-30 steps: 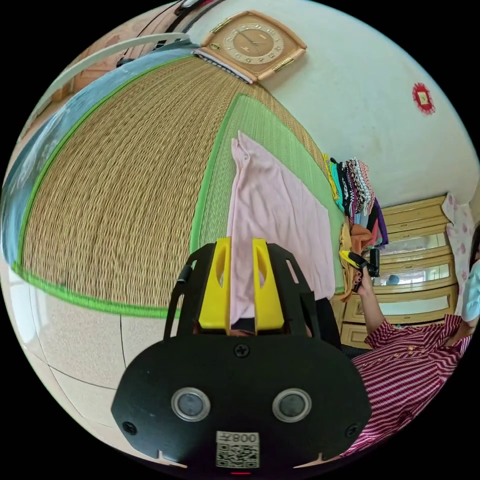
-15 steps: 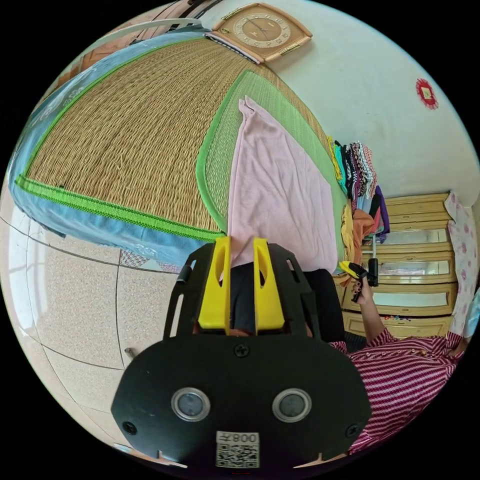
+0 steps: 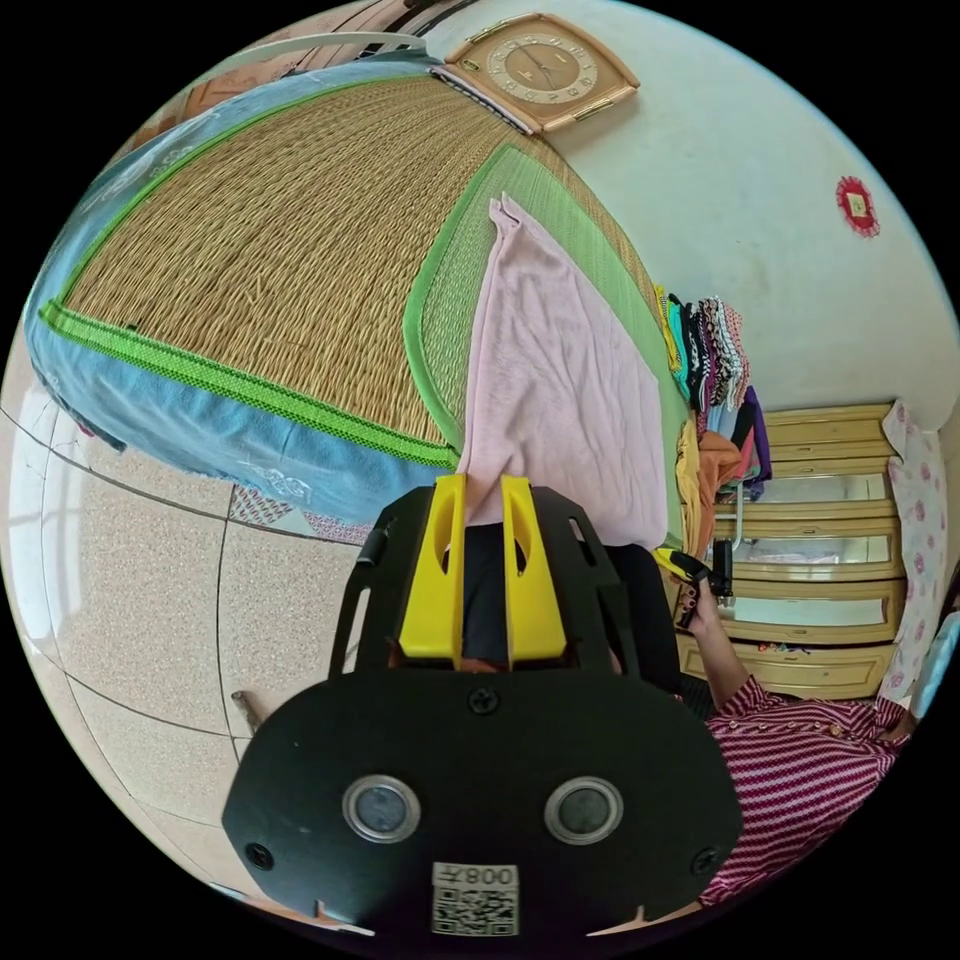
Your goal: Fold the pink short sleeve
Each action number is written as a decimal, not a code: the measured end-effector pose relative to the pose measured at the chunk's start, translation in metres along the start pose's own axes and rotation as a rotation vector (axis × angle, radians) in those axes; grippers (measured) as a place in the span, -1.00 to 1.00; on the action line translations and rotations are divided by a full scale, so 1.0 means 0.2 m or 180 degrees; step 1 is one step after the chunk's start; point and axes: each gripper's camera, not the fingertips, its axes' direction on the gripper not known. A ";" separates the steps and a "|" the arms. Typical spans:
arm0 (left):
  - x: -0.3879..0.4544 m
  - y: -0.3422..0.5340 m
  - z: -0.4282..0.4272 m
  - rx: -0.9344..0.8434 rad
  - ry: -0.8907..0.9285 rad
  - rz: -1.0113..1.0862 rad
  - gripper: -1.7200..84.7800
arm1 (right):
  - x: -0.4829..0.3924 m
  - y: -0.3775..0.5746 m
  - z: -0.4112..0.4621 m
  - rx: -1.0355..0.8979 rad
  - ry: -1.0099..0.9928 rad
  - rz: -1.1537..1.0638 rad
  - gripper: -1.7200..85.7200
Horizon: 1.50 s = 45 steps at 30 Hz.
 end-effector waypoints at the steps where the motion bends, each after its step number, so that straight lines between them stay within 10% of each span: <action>1: -0.01 0.01 0.00 -0.0010 -0.0010 0.0004 -0.80 | -0.02 0.00 0.00 0.0008 -0.0010 -0.0019 -0.81; 45: -0.39 0.13 0.43 0.0175 0.0291 0.0030 -0.95 | -0.23 0.11 -0.25 -0.0069 -0.0401 -0.0353 -0.91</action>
